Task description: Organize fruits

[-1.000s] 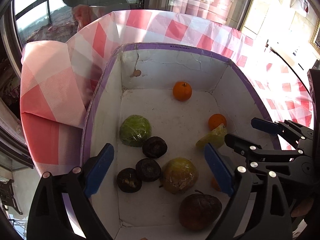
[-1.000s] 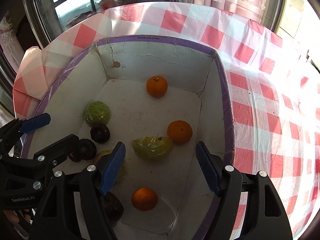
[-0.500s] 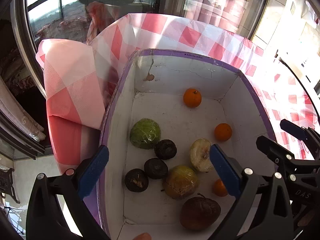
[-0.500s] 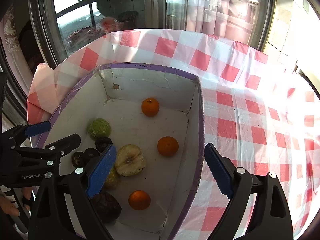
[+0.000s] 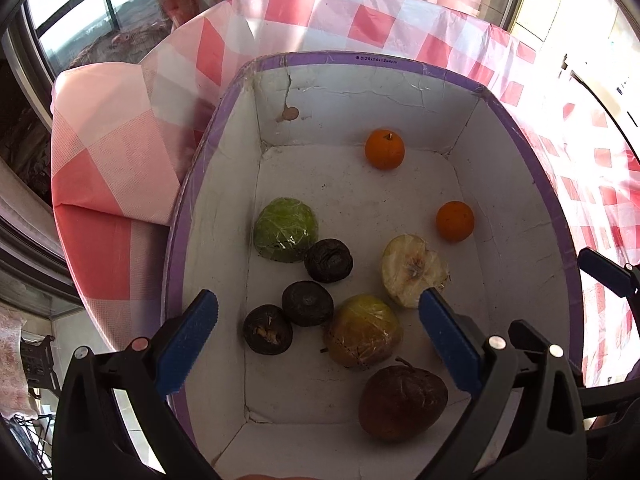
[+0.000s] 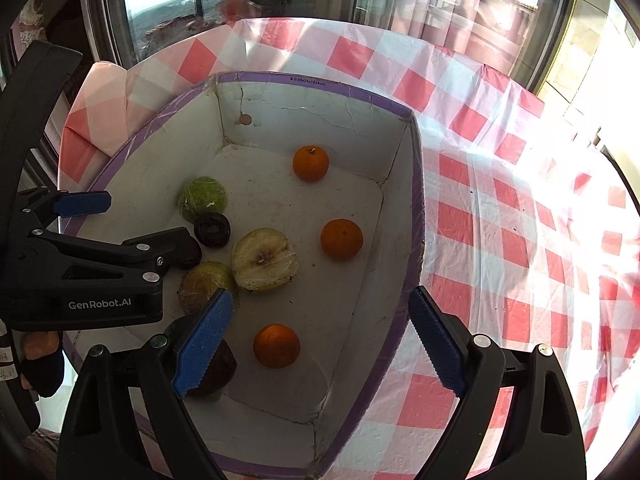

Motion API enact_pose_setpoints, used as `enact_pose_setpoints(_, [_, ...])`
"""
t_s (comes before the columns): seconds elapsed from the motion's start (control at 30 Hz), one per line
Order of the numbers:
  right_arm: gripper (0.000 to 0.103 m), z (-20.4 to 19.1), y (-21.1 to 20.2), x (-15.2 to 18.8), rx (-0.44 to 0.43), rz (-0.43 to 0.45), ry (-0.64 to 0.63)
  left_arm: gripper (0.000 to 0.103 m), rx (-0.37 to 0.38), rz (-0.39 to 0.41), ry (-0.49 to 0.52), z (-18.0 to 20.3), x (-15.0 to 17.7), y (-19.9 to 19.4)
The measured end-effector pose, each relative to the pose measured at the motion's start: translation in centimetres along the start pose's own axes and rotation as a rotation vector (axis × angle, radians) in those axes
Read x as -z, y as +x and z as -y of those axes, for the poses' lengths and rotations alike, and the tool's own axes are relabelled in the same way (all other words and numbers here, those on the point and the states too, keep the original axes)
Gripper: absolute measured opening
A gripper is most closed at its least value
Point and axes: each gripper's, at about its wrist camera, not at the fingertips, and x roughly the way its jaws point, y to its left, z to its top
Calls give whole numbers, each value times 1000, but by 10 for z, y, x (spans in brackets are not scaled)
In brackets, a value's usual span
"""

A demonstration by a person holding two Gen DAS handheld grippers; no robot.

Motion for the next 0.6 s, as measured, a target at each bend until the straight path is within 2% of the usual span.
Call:
enact_pose_setpoints(0.2, [86,-5,0,0,-17,-7,-25,101,0,-13,-17,-3,-1,4])
enact_pose_setpoints(0.6, [86,-13,4,2,-46,-32,-59,100,-1,-3,9,-1,-1,5])
